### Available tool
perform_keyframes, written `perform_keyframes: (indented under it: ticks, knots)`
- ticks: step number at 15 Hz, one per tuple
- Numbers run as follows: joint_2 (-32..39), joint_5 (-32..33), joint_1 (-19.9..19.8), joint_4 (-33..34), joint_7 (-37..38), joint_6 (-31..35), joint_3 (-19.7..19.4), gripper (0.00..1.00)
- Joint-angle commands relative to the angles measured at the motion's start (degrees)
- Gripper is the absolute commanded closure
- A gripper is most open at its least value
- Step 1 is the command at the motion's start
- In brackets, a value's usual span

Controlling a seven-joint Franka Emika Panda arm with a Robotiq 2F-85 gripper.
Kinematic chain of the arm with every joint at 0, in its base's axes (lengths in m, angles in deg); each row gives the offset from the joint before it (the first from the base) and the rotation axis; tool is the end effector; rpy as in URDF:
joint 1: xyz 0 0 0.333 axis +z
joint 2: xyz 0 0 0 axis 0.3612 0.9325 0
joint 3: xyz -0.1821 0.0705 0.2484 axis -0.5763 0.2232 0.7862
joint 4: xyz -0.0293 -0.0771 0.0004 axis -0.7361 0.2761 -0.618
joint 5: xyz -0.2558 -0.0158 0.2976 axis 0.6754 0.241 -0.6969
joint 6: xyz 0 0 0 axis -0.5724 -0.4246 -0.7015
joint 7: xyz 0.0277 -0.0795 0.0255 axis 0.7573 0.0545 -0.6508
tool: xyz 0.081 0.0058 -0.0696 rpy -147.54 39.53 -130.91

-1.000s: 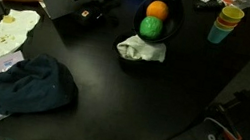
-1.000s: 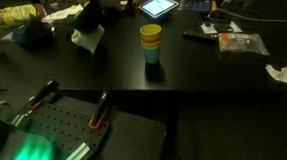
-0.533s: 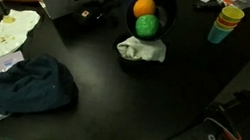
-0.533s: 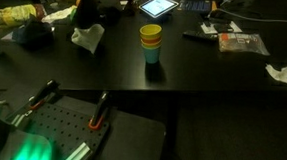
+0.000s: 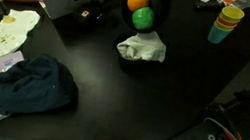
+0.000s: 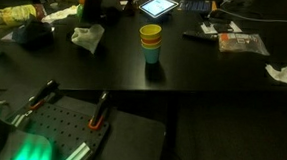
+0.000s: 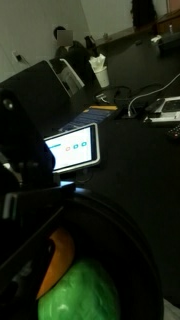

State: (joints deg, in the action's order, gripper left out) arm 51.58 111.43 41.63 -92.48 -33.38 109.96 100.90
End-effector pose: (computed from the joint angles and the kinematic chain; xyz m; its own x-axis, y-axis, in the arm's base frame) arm 0.5081 0.2643 0.3130 0.7962 0.5777 0.1801 0.2579 -0.5933 0.7626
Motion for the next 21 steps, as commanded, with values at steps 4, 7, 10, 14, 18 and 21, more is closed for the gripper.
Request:
perform_keyframes:
  ticks: [4,7,10,14,18,21]
  knots:
    - [-2.5,13.9,0.4,-3.2,10.6,-1.2,2.8,0.97]
    - [-2.9,15.9,-0.1,-6.1,13.7,-1.1,3.6,0.97]
    - [-3.3,16.1,-0.4,-8.9,17.1,-0.7,3.9,0.97]
    - [-4.0,22.7,0.2,-11.3,24.1,-2.0,4.6,0.98]
    - [-4.3,29.9,0.1,-12.7,31.4,-5.2,5.5,0.98]
    - [-3.3,32.9,-0.1,-14.0,35.8,-7.5,6.1,0.98]
